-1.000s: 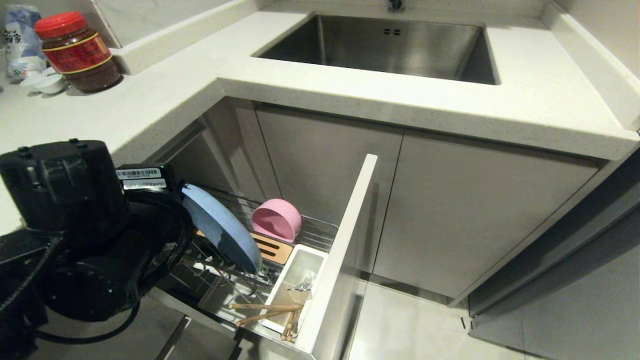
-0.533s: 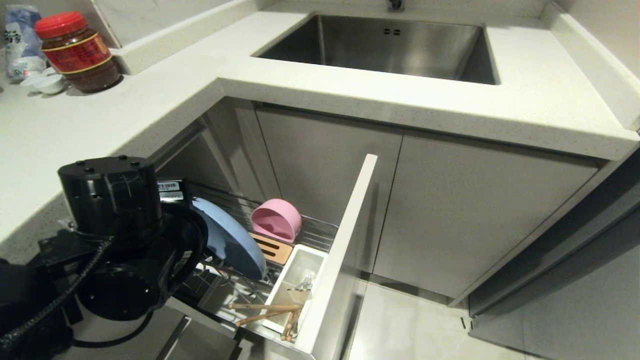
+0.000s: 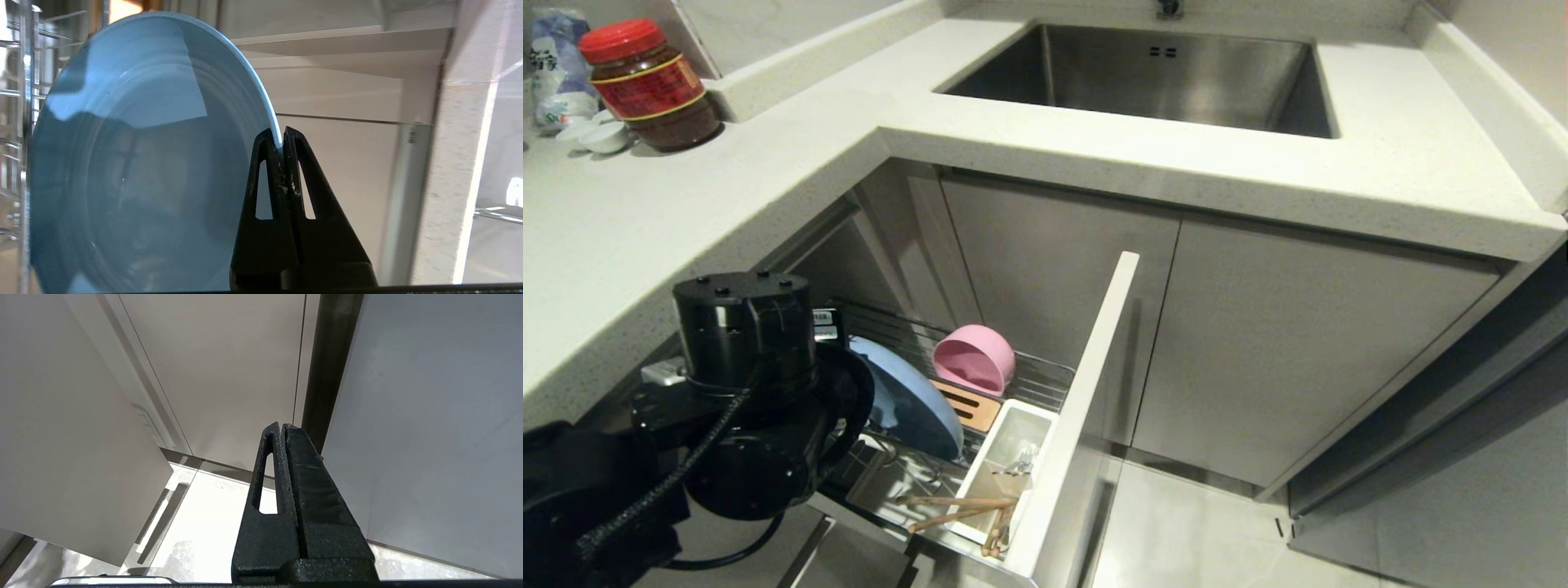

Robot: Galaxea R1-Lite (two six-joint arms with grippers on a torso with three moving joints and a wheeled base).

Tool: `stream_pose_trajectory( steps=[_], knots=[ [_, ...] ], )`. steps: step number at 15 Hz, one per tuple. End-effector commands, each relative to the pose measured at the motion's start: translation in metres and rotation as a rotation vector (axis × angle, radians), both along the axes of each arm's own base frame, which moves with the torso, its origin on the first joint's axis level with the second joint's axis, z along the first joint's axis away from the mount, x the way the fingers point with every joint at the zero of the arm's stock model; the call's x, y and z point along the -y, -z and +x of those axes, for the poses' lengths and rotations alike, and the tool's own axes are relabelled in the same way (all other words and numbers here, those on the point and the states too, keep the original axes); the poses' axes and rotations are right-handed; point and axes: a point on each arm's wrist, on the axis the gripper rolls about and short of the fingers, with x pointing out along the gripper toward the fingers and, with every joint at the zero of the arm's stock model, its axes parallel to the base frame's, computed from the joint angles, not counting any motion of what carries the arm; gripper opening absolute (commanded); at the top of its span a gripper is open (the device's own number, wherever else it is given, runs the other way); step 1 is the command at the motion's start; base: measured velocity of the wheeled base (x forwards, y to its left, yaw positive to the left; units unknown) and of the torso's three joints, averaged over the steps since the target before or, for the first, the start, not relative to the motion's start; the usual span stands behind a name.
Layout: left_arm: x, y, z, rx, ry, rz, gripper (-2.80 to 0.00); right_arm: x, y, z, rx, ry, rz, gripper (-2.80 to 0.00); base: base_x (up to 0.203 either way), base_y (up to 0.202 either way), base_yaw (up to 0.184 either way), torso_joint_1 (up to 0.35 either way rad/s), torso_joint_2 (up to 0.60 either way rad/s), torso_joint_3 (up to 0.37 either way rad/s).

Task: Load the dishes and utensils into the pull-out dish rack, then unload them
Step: Pick up the plate and place it in the cupboard

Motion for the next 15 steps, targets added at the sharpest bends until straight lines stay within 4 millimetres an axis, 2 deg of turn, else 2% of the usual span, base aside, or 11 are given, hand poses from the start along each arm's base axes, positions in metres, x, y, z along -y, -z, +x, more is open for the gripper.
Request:
stream_pose_trajectory(
  steps=[1, 7, 14, 15],
  knots=[
    [0.001, 0.009, 0.007, -0.026, -0.02, 0.013, -2.8, 0.0, 0.007, 0.002, -0.024, 0.0, 0.0, -2.8, 0.0, 0.0, 0.0, 0.0, 0.0, 0.0],
    [0.004, 0.02, 0.015, -0.064, -0.025, 0.039, -2.8, 0.0, 0.007, 0.002, -0.024, 0.0, 0.0, -2.8, 0.0, 0.0, 0.0, 0.0, 0.0, 0.0],
    [0.004, 0.026, 0.013, -0.12, -0.021, 0.074, -2.8, 0.0, 0.007, 0.002, -0.024, 0.0, 0.0, -2.8, 0.0, 0.0, 0.0, 0.0, 0.0, 0.0],
    [0.004, 0.025, 0.013, -0.123, -0.021, 0.077, -2.62, 0.0, 0.007, 0.002, -0.024, 0.0, 0.0, -2.8, 0.0, 0.0, 0.0, 0.0, 0.0, 0.0]
  ],
)
